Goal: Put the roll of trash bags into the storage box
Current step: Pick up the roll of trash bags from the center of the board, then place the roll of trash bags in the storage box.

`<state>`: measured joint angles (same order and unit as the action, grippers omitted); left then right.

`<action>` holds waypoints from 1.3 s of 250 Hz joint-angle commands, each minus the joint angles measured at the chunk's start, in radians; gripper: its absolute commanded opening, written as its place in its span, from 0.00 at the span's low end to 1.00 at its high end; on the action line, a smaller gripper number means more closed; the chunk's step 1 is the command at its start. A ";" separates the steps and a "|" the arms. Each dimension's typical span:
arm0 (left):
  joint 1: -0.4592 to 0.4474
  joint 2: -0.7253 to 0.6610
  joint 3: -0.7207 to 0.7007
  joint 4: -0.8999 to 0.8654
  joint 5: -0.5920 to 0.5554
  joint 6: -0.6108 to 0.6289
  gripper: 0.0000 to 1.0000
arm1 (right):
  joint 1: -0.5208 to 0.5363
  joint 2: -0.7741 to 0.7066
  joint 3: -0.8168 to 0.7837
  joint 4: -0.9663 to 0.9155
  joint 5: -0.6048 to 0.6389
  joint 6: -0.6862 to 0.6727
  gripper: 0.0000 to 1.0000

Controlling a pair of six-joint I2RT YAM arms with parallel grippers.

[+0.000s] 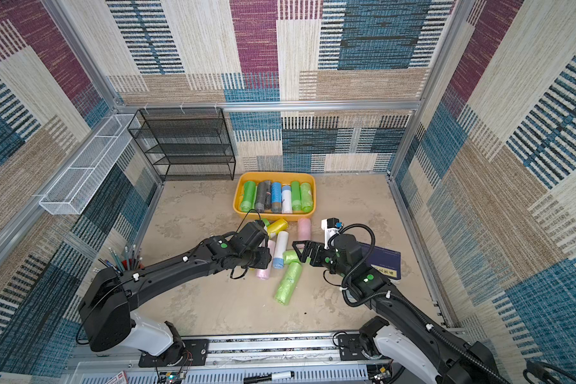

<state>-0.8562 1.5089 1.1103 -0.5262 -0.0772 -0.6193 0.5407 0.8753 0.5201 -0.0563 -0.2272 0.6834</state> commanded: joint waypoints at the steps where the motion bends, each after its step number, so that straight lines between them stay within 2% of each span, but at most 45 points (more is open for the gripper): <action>1: 0.011 -0.009 0.029 -0.014 -0.027 0.029 0.34 | 0.000 0.003 -0.003 0.041 -0.008 0.013 0.99; 77: 0.074 0.000 0.134 -0.033 -0.032 0.087 0.34 | 0.001 -0.014 0.001 0.017 0.015 0.000 0.99; 152: 0.177 0.071 0.326 -0.034 0.003 0.180 0.34 | 0.000 -0.033 -0.008 0.035 0.034 0.027 0.99; 228: 0.256 0.315 0.572 -0.049 0.117 0.229 0.32 | 0.000 -0.055 -0.021 0.008 0.060 0.040 0.99; 325: 0.326 0.633 0.894 -0.131 0.113 0.299 0.30 | 0.000 -0.033 0.002 -0.066 0.104 0.031 0.99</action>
<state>-0.5472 2.0827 1.9404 -0.6338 0.0357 -0.3595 0.5392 0.8352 0.5064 -0.1040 -0.1455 0.7166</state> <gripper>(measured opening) 0.387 0.993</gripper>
